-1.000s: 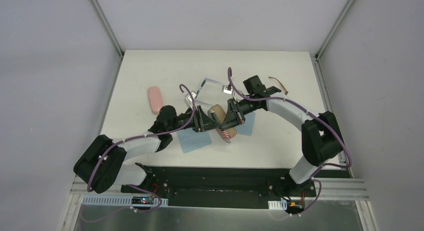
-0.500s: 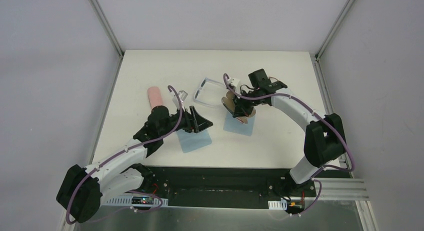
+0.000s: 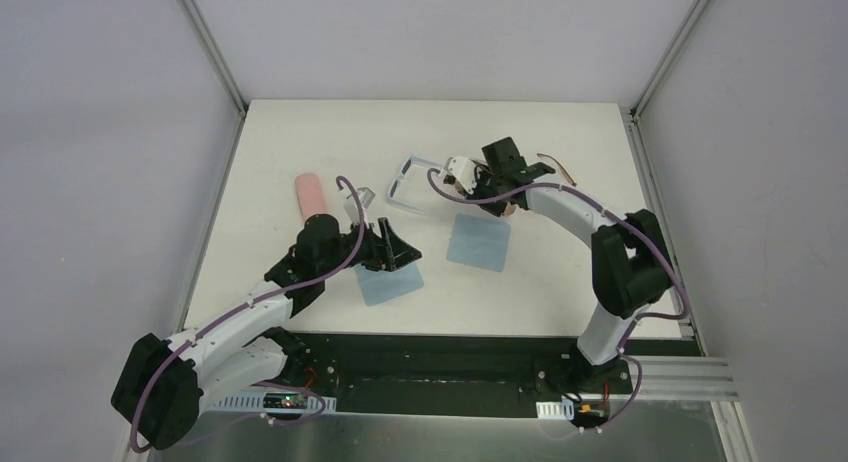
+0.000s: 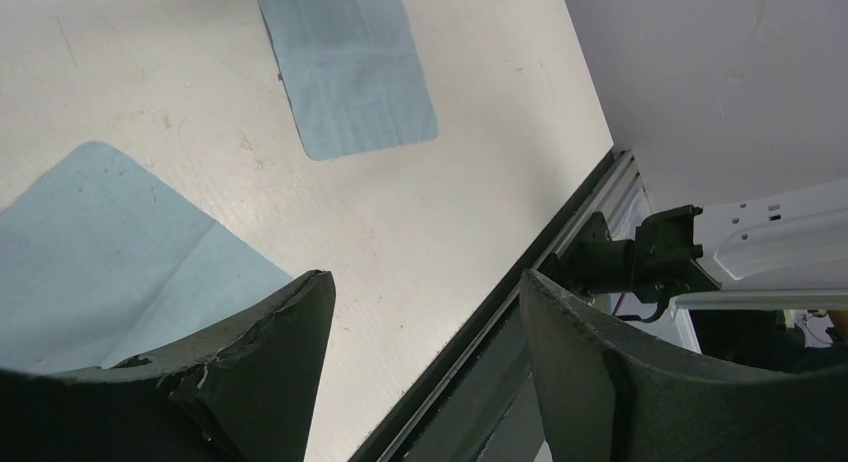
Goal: Organize the sunglasses
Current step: Place the sunglasses case at the center of the board.
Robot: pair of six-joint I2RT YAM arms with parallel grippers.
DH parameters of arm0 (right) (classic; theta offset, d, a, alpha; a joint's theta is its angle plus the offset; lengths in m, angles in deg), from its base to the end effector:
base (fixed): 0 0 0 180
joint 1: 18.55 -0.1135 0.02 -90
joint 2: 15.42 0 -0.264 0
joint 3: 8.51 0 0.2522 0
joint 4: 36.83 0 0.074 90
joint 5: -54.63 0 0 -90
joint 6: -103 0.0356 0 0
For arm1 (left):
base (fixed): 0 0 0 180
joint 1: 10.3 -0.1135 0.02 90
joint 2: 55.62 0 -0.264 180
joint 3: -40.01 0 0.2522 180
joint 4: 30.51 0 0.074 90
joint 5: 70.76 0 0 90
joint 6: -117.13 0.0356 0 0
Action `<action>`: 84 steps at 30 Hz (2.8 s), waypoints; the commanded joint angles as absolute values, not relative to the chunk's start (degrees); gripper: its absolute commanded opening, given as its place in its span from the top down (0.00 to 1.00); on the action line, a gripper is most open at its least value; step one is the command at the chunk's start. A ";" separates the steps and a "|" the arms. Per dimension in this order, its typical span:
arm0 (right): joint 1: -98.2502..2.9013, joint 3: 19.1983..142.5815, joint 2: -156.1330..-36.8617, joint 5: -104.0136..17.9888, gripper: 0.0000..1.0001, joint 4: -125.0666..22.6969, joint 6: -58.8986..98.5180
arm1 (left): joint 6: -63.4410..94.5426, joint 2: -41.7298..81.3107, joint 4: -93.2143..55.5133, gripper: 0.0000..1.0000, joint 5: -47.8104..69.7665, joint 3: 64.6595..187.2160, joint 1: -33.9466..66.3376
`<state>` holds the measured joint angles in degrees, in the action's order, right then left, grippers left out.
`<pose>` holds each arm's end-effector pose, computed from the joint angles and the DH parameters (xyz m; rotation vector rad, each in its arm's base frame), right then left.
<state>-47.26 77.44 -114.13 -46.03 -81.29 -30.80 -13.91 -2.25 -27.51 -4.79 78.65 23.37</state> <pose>0.3169 0.1811 0.2271 -1.5632 2.0134 0.1373 0.1649 -0.1273 0.2288 0.1852 2.0560 -1.2488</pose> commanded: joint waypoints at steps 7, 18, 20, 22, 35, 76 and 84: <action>-51.16 76.56 -121.87 -25.98 1.00 -63.93 -43.21 | -12.48 -6.48 -25.86 0.31 -2.74 78.06 23.31; -51.24 73.47 -124.87 -24.37 1.00 -63.77 -45.63 | -12.39 -8.79 -24.70 0.31 -1.91 76.65 23.27; -51.33 73.33 -124.97 -25.19 1.00 -64.46 -45.40 | -12.52 -8.81 -24.68 0.31 -2.02 76.48 23.27; -51.34 73.26 -124.79 -26.46 1.00 -65.43 -45.08 | -12.68 -9.03 -24.74 0.31 -2.01 76.39 23.27; -51.68 71.62 -123.04 -29.47 1.00 -69.38 -44.64 | -13.07 -9.23 -25.66 0.31 -1.96 75.72 23.27; -51.33 76.36 -112.17 -29.45 0.71 -74.95 -42.70 | -10.51 -0.86 -27.03 0.31 -2.75 80.15 23.28; -45.95 74.40 -101.55 -38.31 0.69 -75.26 -36.33 | -2.72 6.63 -16.35 0.36 -0.42 91.09 23.36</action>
